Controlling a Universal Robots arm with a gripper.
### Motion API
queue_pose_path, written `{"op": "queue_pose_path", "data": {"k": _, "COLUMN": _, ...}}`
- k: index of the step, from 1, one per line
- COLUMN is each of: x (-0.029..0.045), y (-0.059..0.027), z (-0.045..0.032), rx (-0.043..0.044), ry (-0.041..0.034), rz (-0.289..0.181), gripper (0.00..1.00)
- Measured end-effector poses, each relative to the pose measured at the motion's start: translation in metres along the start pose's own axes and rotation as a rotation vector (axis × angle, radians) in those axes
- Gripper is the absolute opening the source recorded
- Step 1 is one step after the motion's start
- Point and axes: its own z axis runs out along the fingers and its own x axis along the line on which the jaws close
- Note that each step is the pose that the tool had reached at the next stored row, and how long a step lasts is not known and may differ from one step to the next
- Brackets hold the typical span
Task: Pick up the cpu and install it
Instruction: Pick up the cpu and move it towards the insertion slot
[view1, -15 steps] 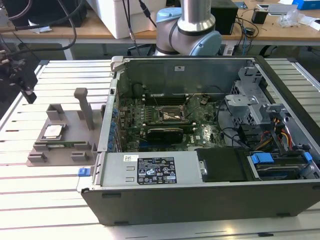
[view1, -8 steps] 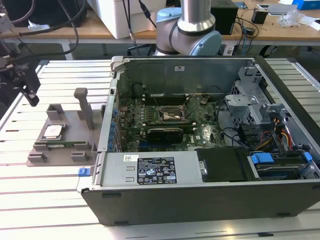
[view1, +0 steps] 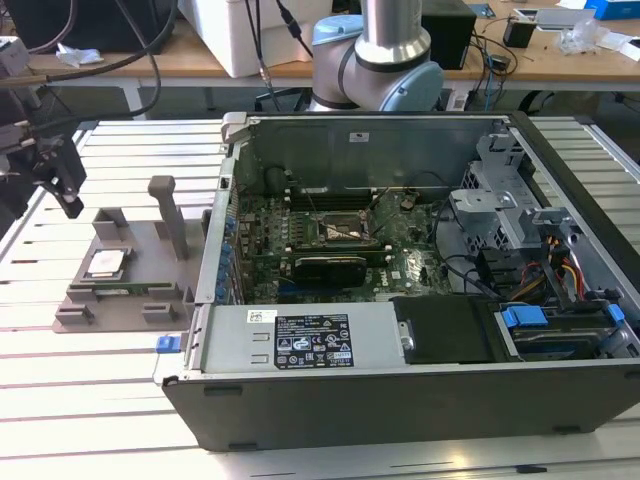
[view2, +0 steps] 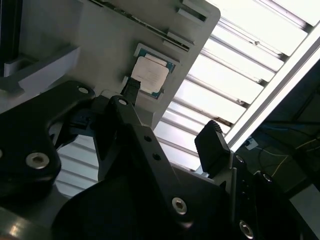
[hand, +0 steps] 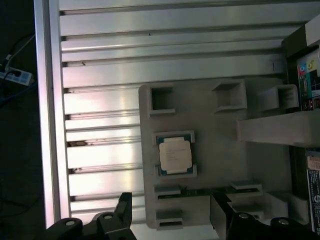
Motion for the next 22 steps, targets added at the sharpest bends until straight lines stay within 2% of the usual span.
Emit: {"op": "queue_pose_path", "data": {"k": 22, "x": -0.0054, "y": -0.0008, "z": 0.0276, "rx": 0.0001, "ry": 0.0001, "rz": 0.000, "gripper": 0.72}}
